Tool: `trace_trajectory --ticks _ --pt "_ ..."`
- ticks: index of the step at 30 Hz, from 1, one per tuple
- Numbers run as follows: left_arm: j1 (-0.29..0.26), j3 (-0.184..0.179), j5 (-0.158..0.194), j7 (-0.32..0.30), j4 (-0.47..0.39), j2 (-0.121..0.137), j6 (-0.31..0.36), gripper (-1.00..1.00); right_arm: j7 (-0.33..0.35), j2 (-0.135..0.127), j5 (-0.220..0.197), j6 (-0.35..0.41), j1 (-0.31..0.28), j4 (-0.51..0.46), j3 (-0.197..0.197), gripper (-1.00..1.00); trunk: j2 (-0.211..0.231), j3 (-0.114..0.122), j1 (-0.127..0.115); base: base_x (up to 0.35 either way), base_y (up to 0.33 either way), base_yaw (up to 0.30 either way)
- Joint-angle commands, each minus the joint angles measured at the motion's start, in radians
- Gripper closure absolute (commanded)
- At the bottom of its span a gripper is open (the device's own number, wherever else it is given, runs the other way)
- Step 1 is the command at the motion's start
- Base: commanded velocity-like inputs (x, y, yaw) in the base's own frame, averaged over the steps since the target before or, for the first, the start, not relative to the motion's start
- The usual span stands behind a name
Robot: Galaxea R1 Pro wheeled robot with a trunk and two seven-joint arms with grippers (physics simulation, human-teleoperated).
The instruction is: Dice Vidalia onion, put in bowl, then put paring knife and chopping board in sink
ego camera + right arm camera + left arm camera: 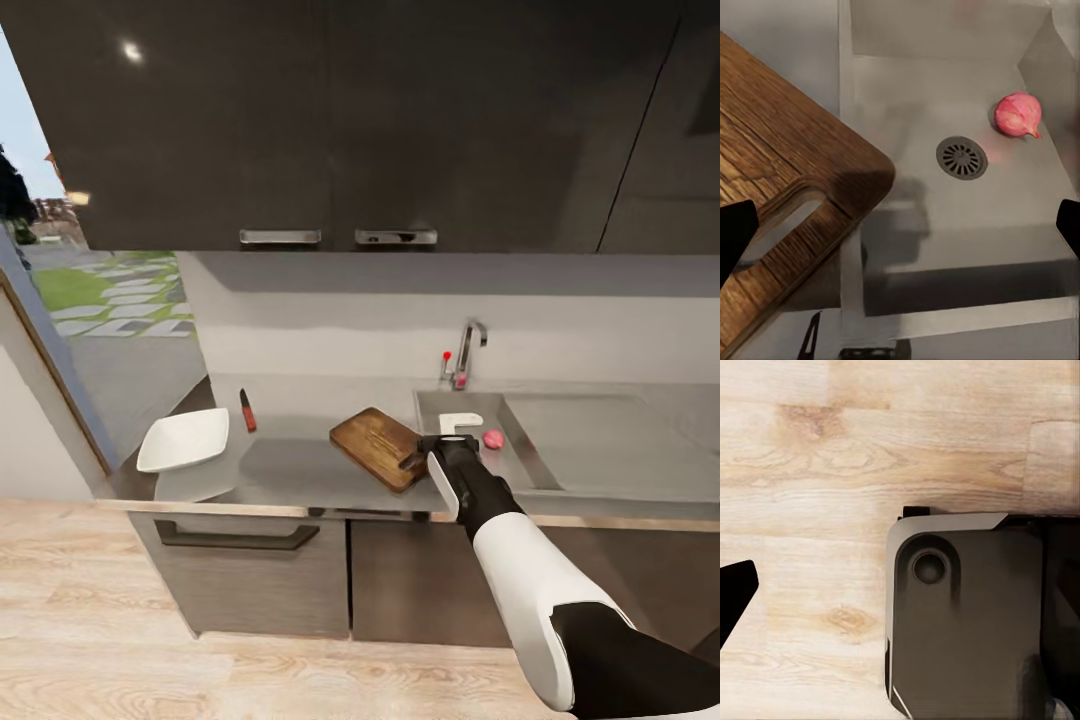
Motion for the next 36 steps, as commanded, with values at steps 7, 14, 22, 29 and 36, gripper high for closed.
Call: trace_trajectory --ticks 7,14,22,29,36 --pt "-0.001 0.000 0.002 0.000 0.000 0.000 -0.003 -1.00 0.000 0.000 0.008 0.008 -0.001 -0.001 0.000 -1.00 -0.002 -0.013 0.001 0.018 -0.033 0.000" --pt "-0.001 0.000 0.002 0.000 0.000 0.000 -0.003 -1.00 0.000 0.000 0.008 0.008 -0.001 -0.001 0.001 -1.00 -0.002 -0.025 0.001 0.089 -0.002 0.000" --pt "-0.001 0.000 0.002 0.000 0.000 0.000 -0.003 -1.00 0.000 0.000 0.008 0.008 -0.001 -0.001 0.001 -1.00 -0.002 -0.037 0.001 0.087 0.000 0.000" --pt "-0.001 0.000 0.002 0.000 0.000 0.000 -0.003 -1.00 0.001 0.000 0.008 0.008 -0.001 0.000 0.002 -1.00 -0.002 -0.049 0.001 0.004 0.000 0.000" --pt "-0.001 0.000 0.003 0.000 0.000 0.000 -0.003 -1.00 0.001 0.000 0.008 0.008 -0.001 0.000 0.002 -1.00 -0.002 -0.060 0.001 0.000 0.103 0.000"
